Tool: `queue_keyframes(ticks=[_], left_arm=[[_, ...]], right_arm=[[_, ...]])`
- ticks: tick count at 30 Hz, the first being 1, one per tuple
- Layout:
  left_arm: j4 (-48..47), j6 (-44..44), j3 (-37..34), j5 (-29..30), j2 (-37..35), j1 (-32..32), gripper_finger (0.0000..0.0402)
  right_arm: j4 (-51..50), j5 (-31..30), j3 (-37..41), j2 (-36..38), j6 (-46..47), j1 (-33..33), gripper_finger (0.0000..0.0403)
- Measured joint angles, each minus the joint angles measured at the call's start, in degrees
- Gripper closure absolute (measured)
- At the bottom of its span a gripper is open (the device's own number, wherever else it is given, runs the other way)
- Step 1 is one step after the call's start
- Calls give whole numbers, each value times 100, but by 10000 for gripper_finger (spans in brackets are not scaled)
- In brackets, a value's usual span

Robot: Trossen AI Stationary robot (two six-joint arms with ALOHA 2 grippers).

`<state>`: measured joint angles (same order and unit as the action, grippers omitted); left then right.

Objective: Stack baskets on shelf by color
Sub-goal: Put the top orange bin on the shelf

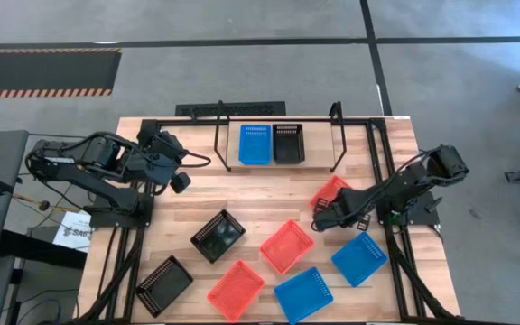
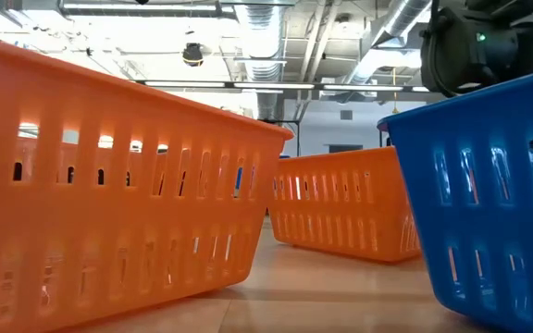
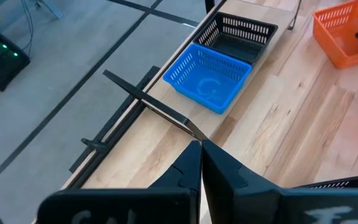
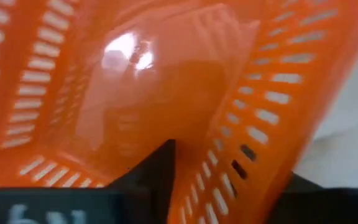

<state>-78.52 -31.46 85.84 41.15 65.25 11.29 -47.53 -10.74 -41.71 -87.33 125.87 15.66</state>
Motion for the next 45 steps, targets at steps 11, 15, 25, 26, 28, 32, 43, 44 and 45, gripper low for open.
queue_keyframes(ticks=[11,15,25,26,28,32,43,44,45], left_arm=[[0,-124,0,-2,-2,-1,401],[0,-219,0,-3,-2,0,401],[0,-257,0,6,-2,-1,401],[0,-278,0,6,-2,-1,401],[0,-327,0,9,-2,0,401],[0,-380,0,15,-2,-1,402],[0,-545,0,22,-2,-2,401],[0,-545,0,20,-2,-2,401],[0,-545,0,19,-2,-2,401]], right_arm=[[-67,-182,-651,420,-1407,117,398],[-1106,-697,-1690,734,-2202,197,400],[-4129,-1177,-3644,1282,-5058,-1388,401],[-3930,-1188,-3642,1366,-5538,-1688,401],[-3433,-1193,-3646,1499,-6450,-2328,401],[-2551,-1073,-3646,1539,-7830,-3490,402],[-1778,40,-3648,659,-9189,-4913,402],[-1775,46,-3648,530,-9205,-4912,402],[-1772,48,-3648,397,-9209,-4912,402]])
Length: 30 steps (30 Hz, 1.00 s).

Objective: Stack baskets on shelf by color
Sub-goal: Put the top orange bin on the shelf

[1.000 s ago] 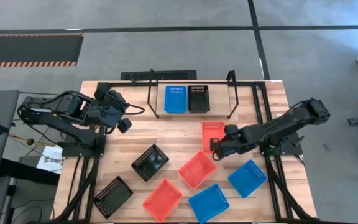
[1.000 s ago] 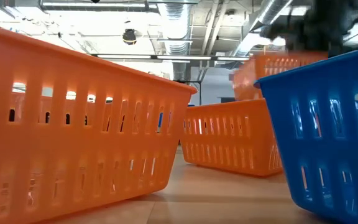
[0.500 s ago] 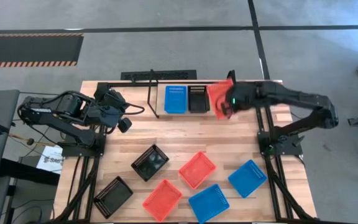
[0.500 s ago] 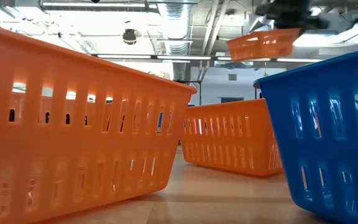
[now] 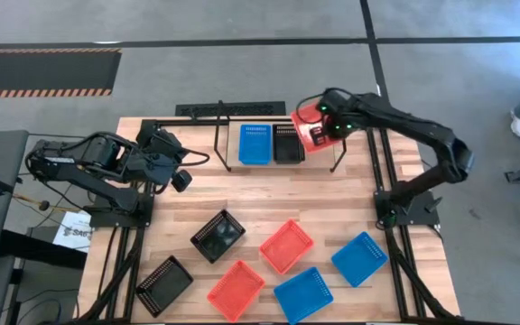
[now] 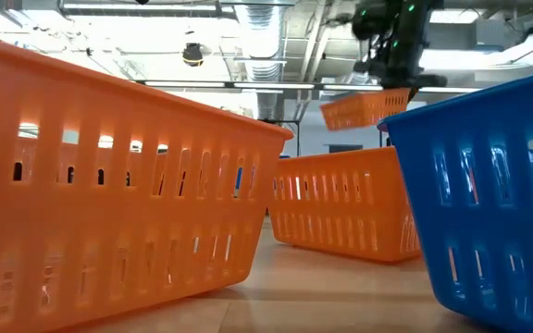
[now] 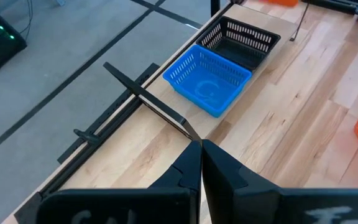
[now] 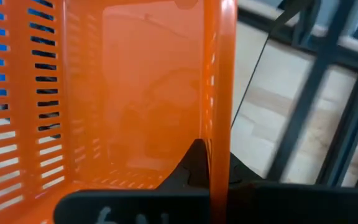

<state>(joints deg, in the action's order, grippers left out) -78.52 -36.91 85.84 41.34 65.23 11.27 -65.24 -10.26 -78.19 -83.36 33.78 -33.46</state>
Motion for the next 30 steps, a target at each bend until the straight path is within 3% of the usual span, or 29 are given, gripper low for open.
queue_keyframes(ticks=[6,23,30], left_arm=[[0,0,0,0,2,2,401],[-7,109,0,0,0,0,401],[-9,175,0,0,1,1,401]], right_arm=[[-33,-15,2,-524,-86,-68,402],[-605,-1025,75,-796,590,-36,403],[-588,-1076,74,-1134,672,-36,403]])
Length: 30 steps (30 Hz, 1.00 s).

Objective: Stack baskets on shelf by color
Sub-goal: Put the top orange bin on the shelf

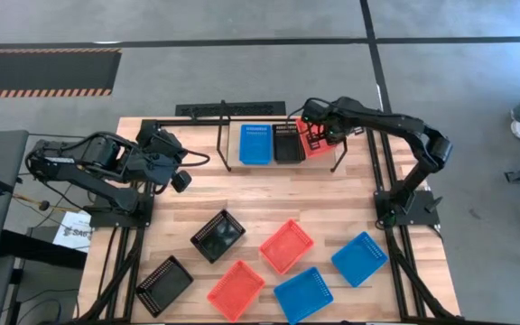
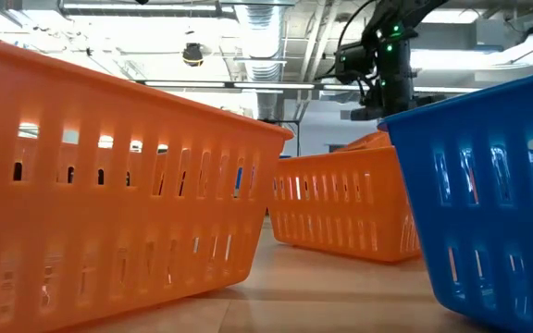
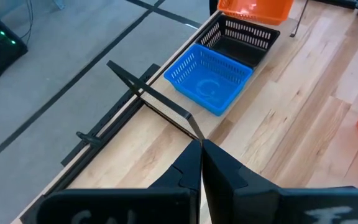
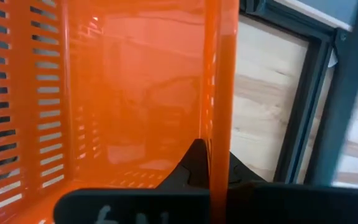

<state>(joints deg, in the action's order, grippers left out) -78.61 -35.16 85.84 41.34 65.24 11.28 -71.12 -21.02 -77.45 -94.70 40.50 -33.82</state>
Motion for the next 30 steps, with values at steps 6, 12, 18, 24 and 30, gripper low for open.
queue_keyframes(ticks=[6,12,18,24,30], left_arm=[[0,0,0,-1,-1,-1,401],[-2,2,0,0,-1,-1,401],[-2,2,0,0,1,0,401],[-2,2,0,0,1,-1,401],[0,-18,0,-2,1,-1,402]], right_arm=[[61,86,-7,-211,-44,95,403],[426,208,4,-173,4,156,403],[479,329,4,-169,19,225,403],[476,337,4,-179,19,270,403],[478,342,4,-179,154,271,403]])
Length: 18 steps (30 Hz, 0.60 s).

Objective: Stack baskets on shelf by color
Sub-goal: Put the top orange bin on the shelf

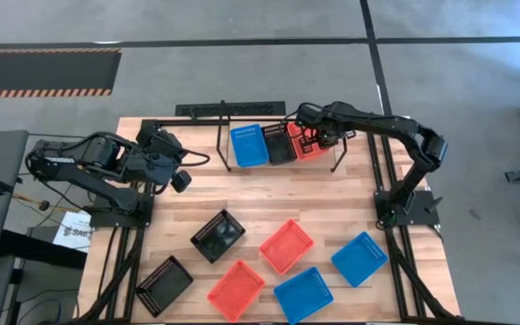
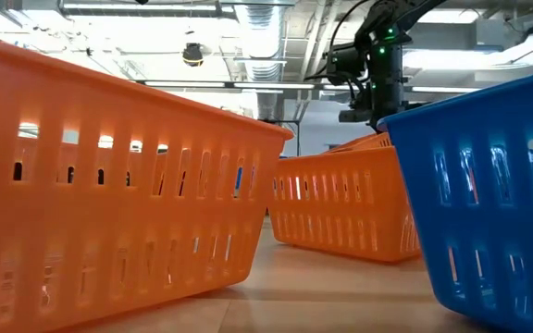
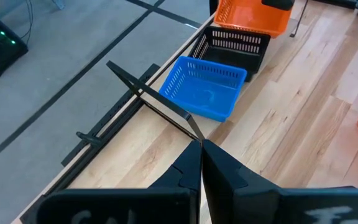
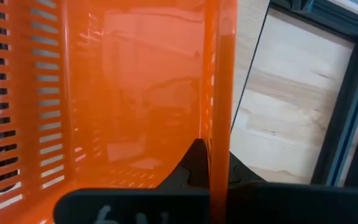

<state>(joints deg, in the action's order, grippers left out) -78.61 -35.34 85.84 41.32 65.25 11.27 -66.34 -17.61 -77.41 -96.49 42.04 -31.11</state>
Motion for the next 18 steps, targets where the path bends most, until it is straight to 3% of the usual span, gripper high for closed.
queue_keyframes(ticks=[18], left_arm=[[2,78,0,1,0,1,401]], right_arm=[[-46,129,-2,-37,411,-79,403]])
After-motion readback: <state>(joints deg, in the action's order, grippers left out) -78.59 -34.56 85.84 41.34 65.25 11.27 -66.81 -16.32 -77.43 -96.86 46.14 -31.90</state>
